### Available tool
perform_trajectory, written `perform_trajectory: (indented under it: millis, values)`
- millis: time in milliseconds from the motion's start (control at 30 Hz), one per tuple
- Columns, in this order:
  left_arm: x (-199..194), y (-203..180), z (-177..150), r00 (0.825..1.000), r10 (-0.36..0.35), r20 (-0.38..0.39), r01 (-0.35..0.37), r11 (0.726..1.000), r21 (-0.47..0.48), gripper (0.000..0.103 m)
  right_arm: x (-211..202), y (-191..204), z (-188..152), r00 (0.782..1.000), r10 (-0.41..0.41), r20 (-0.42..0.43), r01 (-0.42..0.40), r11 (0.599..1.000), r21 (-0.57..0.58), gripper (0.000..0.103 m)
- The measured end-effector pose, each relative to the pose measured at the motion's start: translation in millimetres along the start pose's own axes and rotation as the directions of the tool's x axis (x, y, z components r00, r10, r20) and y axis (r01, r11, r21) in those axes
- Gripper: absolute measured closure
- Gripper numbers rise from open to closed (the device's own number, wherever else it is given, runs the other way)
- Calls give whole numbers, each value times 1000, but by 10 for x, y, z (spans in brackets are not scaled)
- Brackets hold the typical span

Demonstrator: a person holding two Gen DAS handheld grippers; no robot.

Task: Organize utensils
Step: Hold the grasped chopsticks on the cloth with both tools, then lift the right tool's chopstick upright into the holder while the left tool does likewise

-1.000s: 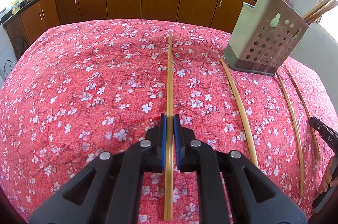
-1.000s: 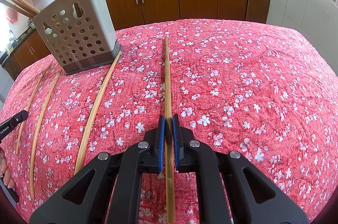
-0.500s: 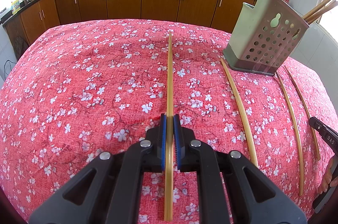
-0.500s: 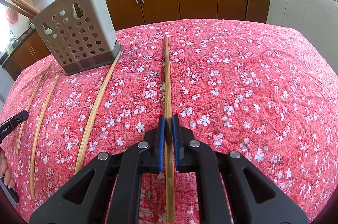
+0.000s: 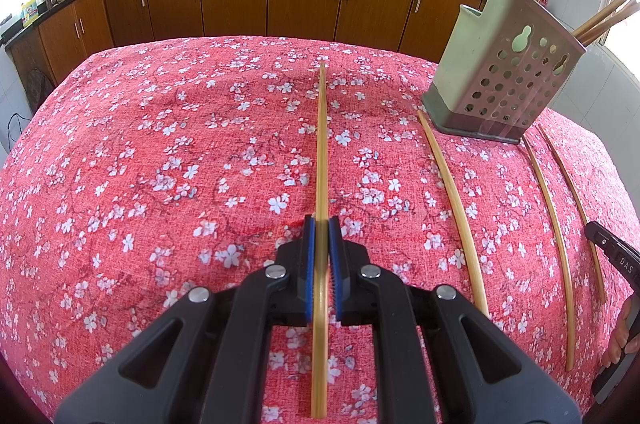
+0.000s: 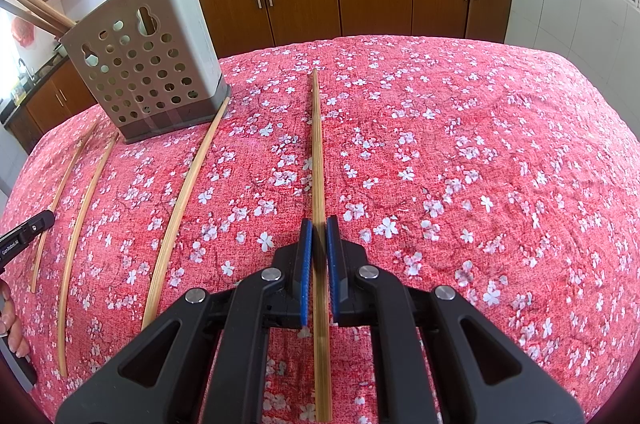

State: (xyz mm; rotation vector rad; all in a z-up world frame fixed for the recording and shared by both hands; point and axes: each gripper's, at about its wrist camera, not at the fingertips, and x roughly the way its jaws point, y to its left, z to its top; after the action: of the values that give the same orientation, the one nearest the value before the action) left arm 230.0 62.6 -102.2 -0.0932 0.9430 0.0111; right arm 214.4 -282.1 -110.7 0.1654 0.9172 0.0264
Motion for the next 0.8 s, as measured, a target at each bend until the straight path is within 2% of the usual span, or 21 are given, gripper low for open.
perform_trajectory:
  millis: [333,467,700,800]
  values:
    - [-15,-3,-5,1000,-4,0,4,1000,-4,92,-6,1,-3,1000,2,1,-2,1000,3,94]
    - [-95,-82,-83,999,34,-2,-34,998,47,92,-42,25,-40,1000,-2,0,2,1000,-7,94]
    - [-229,-59,-226,999,46,-3,-45,997,56,93,-134,12,-129,1000,23,-1,-23,1000,6,95]
    - [-267,-80,-248,998,66,-7,-65,995,81,94,-169,31,-128,1000,5,2,-5,1000,-7,95]
